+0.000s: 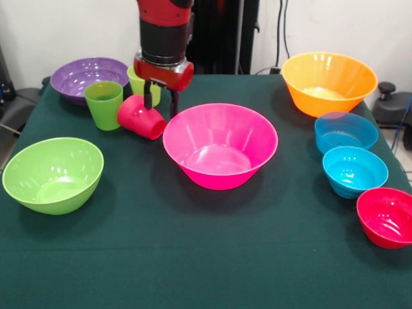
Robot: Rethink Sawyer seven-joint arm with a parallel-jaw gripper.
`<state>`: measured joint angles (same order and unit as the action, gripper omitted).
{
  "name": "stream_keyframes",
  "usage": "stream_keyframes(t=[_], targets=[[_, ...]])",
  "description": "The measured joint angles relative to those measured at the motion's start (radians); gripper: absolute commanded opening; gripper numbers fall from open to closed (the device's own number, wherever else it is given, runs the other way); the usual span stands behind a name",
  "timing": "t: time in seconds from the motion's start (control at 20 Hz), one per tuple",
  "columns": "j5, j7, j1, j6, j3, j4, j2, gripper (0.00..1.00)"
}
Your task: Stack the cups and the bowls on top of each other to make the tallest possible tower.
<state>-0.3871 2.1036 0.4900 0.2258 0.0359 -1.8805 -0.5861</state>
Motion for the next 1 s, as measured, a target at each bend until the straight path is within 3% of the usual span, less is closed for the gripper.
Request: stream_keyframes(t=[1.0], targets=[[0.001, 0.0, -0.031, -0.105, -0.012, -0.003, 0.084, 1.0]])
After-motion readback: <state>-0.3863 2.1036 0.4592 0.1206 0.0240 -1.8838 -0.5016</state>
